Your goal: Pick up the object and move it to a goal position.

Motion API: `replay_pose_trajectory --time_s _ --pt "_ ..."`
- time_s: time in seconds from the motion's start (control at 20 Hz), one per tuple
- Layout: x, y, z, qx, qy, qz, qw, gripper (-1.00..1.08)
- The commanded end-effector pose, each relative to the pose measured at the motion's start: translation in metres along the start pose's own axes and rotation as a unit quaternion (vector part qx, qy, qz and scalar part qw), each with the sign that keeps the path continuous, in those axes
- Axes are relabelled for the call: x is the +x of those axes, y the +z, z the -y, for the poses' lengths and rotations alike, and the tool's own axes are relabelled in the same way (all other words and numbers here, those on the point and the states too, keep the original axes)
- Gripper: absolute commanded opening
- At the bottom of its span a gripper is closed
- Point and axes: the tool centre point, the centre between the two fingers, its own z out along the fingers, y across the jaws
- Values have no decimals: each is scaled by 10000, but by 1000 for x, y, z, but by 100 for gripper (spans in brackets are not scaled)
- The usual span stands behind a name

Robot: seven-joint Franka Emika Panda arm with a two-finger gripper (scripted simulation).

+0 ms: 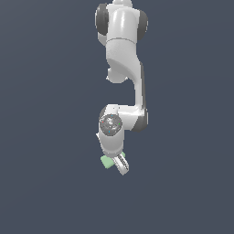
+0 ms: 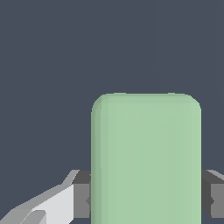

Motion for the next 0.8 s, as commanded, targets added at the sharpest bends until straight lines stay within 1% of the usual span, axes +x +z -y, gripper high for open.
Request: replay_pose_trajectory --time_s 0.0,0.45,0.75 --pt "-20 -10 8 6 -9 0 10000 -100" --pt "-108 -54 44 6 -9 0 10000 -100" --pt "-158 -79 66 5 -9 -3 10000 -100"
